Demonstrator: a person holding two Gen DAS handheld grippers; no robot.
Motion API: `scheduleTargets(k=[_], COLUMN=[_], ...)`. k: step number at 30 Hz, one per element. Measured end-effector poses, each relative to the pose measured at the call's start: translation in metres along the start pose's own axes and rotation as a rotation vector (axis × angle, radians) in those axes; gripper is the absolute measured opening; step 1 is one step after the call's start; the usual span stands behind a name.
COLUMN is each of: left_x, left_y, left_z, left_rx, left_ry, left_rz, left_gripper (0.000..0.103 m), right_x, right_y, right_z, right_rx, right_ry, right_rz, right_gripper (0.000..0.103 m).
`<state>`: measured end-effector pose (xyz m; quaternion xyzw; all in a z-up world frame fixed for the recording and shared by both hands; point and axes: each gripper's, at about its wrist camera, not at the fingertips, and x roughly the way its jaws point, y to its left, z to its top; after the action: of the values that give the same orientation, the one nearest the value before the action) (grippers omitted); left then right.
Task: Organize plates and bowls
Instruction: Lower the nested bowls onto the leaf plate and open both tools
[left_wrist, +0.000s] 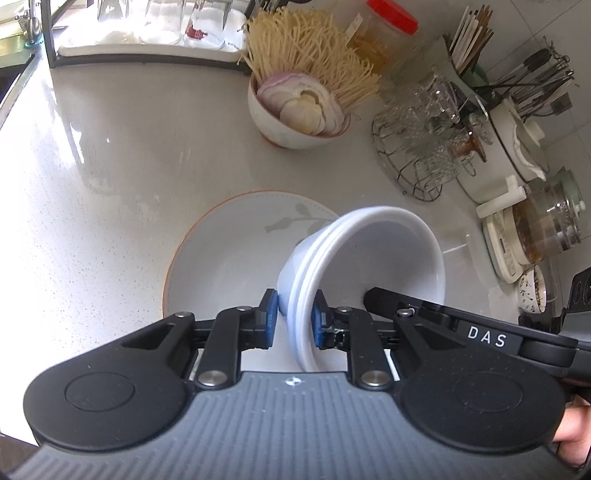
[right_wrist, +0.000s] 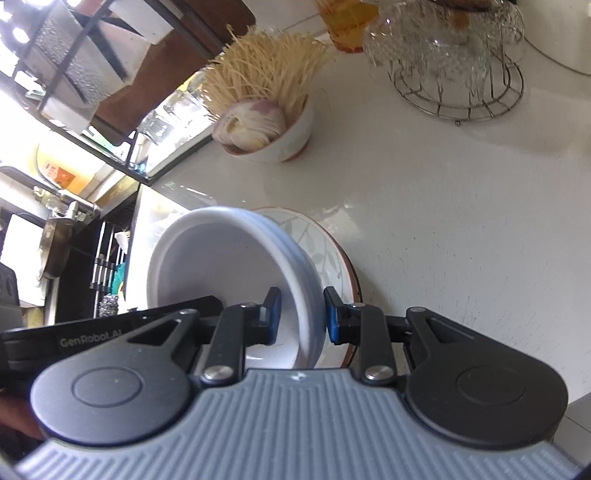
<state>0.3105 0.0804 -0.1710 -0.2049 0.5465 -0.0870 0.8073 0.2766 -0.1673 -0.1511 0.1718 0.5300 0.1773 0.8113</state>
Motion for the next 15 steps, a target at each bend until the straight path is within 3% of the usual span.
scheduleTargets(k=[15], left_x=[0.024], left_y=[0.022], left_z=[0.005], left_rx=[-0.029], left_ry=[0.077], left_rz=[-0.003], left_gripper=[0.022], right_x=[0.024], right_y=[0.003], right_z=[-0.005], right_rx=[0.008], right_ry=[0.032], right_rz=[-0.038], right_gripper=[0.028])
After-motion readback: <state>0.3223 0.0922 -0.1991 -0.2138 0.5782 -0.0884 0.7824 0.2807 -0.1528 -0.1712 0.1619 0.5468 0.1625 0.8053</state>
